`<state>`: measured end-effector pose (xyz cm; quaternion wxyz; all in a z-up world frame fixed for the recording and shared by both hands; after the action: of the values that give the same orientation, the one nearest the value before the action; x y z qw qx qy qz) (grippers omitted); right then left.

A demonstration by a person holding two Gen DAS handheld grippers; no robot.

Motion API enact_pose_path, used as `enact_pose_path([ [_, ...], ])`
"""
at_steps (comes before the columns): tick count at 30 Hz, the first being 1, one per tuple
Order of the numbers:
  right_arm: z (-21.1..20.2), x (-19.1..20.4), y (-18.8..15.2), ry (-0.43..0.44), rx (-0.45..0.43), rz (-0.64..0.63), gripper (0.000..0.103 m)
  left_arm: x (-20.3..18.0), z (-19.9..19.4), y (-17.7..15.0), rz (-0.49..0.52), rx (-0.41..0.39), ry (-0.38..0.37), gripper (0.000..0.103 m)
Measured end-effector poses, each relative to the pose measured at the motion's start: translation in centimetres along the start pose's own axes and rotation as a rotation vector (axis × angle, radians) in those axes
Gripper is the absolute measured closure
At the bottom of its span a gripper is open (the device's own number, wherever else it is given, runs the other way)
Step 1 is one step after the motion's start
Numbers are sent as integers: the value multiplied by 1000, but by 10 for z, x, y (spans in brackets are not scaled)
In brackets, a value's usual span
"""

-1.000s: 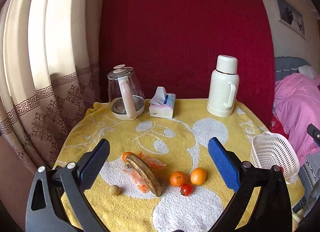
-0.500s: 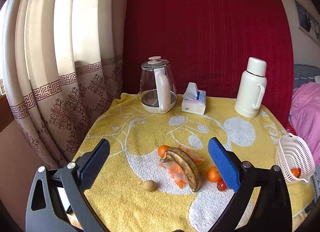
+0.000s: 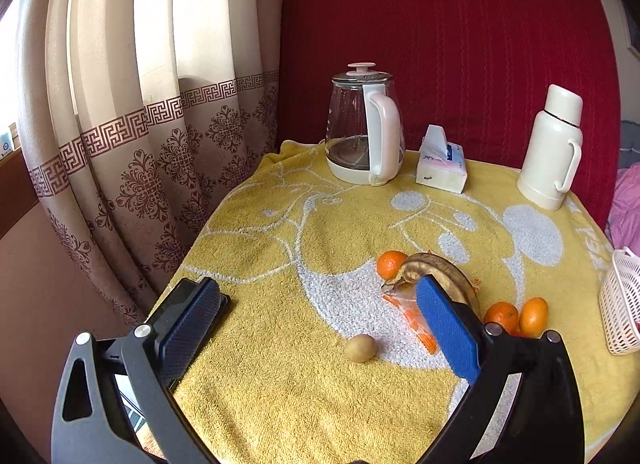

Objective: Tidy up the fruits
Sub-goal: 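Withdraw both tools from the basket back toward the remaining fruit, then grasp the small brown kiwi with the left tool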

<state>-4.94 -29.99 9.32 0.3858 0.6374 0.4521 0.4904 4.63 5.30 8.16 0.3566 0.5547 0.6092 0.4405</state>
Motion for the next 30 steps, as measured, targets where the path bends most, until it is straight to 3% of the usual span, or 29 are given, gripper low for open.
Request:
enact_pose_path([
  [11, 11, 18, -20, 35, 53, -47, 10, -4, 39, -44, 21, 141, -45, 5],
  [17, 16, 21, -27, 41, 76, -59, 10, -8, 53, -61, 29, 186, -75, 12],
  [22, 21, 24, -34, 44, 96, -69, 10, -16, 61, -69, 52, 206, -107, 24],
  [30, 29, 31, -46, 52, 128, -95, 10, -21, 75, -83, 34, 250, -157, 54],
])
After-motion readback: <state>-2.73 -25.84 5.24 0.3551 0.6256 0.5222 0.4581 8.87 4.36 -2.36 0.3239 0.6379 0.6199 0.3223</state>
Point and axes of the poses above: each gripper's, at about its wrist camera, not at the fingertips, and z roughly the way its jaws point, x to its left, y to its top, the point moved 5 cm from there along z, roughly the way its jaws point, and after that the axes turned 13 degrees about -x, right-handed, at the moved point
